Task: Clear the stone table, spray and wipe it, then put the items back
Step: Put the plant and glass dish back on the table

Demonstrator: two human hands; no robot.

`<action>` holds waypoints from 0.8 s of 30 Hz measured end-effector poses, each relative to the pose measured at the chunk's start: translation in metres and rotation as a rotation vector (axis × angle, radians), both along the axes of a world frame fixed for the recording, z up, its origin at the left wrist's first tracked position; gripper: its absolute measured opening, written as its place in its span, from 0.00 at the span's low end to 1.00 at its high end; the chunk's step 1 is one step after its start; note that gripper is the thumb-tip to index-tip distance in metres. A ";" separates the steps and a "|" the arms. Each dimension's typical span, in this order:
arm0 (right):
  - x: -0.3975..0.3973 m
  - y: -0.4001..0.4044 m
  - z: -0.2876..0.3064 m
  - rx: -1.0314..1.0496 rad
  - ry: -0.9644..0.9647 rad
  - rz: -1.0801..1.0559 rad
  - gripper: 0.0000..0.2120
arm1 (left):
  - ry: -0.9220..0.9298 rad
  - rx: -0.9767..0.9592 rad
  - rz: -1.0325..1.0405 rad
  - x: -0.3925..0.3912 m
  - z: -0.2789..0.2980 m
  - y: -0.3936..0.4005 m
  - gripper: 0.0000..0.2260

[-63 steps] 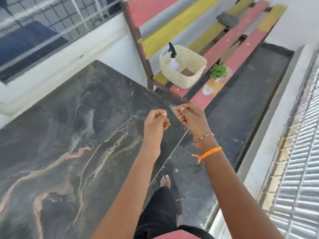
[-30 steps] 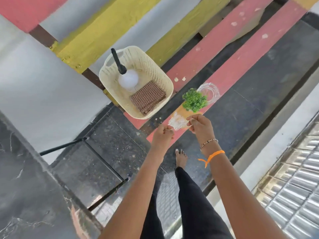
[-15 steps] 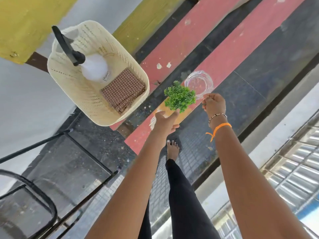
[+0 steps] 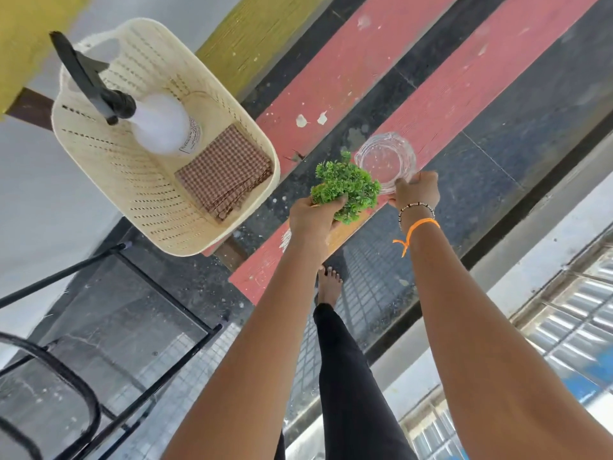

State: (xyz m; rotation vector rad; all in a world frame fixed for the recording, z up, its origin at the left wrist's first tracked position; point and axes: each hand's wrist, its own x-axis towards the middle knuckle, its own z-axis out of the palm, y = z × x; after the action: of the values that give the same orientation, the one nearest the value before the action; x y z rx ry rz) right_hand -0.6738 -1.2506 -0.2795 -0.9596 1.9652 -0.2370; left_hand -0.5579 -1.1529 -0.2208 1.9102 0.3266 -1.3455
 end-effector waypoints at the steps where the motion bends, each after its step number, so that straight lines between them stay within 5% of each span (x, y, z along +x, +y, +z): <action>1: 0.000 0.000 0.000 -0.005 0.001 0.012 0.11 | -0.005 0.013 -0.002 0.002 -0.002 0.000 0.10; 11: -0.005 0.025 0.014 0.011 -0.148 0.001 0.10 | 0.280 -0.025 0.242 0.005 0.018 0.027 0.08; 24: 0.013 0.152 0.107 0.064 -0.354 0.176 0.13 | 0.494 -0.223 0.709 0.020 0.103 0.176 0.06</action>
State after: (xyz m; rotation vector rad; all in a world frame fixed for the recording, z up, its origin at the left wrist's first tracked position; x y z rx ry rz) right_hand -0.6609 -1.0981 -0.1725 -0.9702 1.5483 -0.2251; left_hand -0.5378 -0.9769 -0.1173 1.0877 0.9515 -1.2586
